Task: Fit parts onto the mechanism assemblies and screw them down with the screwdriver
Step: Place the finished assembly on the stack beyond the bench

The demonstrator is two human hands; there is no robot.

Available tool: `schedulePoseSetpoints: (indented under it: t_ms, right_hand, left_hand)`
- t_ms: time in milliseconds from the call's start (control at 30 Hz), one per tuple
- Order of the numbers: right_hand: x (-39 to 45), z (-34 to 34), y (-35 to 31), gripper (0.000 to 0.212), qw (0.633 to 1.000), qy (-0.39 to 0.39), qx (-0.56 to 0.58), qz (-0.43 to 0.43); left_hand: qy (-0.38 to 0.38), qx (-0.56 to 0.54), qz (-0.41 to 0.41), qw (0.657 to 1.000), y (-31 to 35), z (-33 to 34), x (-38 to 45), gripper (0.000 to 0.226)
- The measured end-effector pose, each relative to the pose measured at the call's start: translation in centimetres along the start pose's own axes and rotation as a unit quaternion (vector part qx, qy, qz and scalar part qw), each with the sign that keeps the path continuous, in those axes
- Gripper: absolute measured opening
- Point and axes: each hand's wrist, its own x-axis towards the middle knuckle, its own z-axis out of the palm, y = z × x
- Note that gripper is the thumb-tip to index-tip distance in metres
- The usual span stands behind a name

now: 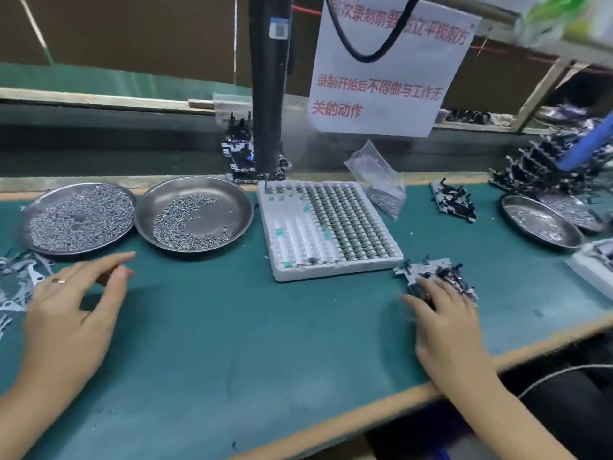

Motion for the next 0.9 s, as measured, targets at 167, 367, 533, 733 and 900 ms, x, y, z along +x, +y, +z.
schedulePoseSetpoints:
  t_ms: [167, 367, 533, 733, 900]
  right_hand:
    - [1.6, 0.9, -3.4, 0.032, 0.987, 0.047, 0.132, -0.072]
    - [5.4, 2.6, -12.8, 0.027, 0.927, 0.072, 0.307, -0.202]
    - [9.6, 3.9, -18.1, 0.025, 0.931, 0.138, 0.292, -0.173]
    - [9.7, 6.1, -19.5, 0.025, 0.897, 0.077, 0.389, -0.195]
    - [10.0, 6.6, -19.2, 0.028, 0.883, 0.059, 0.423, -0.194]
  left_hand:
    - [-0.026, 0.019, 0.042, 0.999, 1.2, 0.1, 0.2, 0.037]
    - [-0.033, 0.052, 0.087, 0.994, 4.7, 1.2, 2.6, 0.018]
    - [-0.09, 0.076, 0.079, 0.99, 5.9, 3.6, 9.2, 0.026]
    - [-0.147, 0.122, 0.091, 0.977, 6.8, 10.1, 15.9, 0.038]
    - [-0.246, 0.22, 0.065, 0.942, 7.1, 14.4, 18.7, 0.056]
